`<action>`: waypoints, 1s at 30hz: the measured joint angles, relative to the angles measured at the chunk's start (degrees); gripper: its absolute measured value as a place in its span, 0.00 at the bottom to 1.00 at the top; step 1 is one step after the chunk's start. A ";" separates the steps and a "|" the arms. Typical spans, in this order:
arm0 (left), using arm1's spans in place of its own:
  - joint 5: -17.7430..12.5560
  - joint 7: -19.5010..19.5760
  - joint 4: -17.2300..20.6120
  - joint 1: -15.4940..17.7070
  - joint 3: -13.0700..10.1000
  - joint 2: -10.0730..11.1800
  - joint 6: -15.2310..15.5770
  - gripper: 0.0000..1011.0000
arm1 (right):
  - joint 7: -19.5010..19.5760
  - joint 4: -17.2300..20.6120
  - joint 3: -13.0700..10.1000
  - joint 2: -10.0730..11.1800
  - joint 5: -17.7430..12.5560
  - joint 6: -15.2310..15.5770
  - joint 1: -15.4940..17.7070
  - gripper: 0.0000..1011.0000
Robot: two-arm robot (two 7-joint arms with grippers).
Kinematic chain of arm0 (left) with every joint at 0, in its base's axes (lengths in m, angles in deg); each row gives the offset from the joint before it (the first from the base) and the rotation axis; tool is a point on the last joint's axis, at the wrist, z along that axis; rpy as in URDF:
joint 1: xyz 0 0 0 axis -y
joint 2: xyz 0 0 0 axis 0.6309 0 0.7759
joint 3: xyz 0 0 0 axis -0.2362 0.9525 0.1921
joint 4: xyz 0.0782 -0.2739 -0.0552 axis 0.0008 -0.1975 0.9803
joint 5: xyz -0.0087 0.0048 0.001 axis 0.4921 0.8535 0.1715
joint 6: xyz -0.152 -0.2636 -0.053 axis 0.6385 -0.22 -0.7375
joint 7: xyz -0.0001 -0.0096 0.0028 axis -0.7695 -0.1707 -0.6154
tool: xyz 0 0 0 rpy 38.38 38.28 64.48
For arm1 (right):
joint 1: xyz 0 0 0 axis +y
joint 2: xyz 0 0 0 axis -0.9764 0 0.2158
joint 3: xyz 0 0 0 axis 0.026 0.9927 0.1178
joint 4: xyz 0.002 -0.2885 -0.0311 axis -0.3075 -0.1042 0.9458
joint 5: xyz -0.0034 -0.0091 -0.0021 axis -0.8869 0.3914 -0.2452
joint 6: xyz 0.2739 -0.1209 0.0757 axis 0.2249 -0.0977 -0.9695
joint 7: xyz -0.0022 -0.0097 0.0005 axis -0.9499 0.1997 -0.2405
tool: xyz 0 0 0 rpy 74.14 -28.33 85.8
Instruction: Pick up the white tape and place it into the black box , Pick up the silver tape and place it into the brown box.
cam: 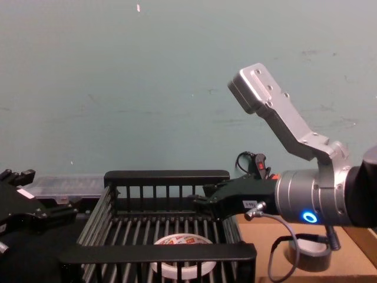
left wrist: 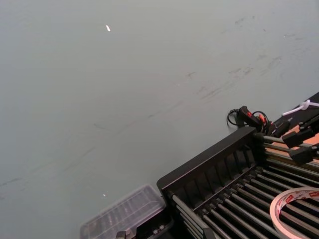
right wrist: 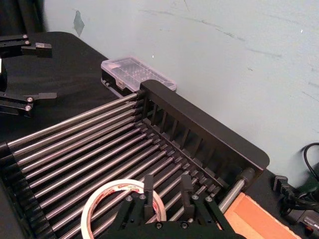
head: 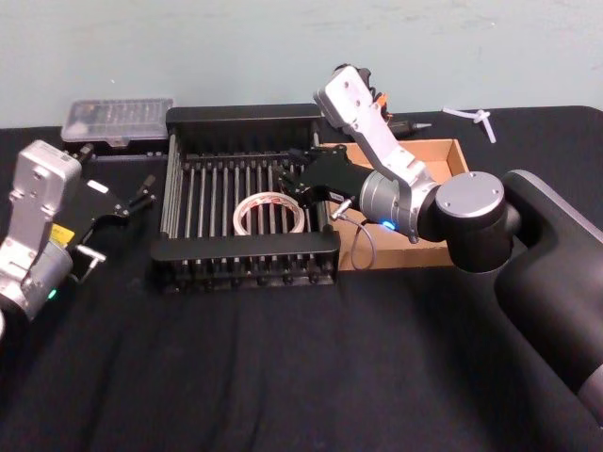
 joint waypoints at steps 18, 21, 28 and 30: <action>0.00 0.00 0.00 0.00 0.00 0.00 0.00 0.99 | -0.06 0.00 0.03 0.01 -0.07 0.01 0.00 0.87; 0.00 0.00 0.00 0.00 0.00 0.00 0.00 0.99 | -0.16 0.03 -0.03 0.00 -0.07 0.01 0.00 0.95; 0.00 0.00 0.00 0.00 0.00 0.00 0.00 0.99 | -0.59 1.48 -1.58 -0.06 -0.05 -0.04 0.89 0.99; 0.00 0.00 0.00 0.00 0.00 0.00 0.00 0.99 | -0.45 2.68 -2.19 0.12 -0.04 -0.06 1.45 0.99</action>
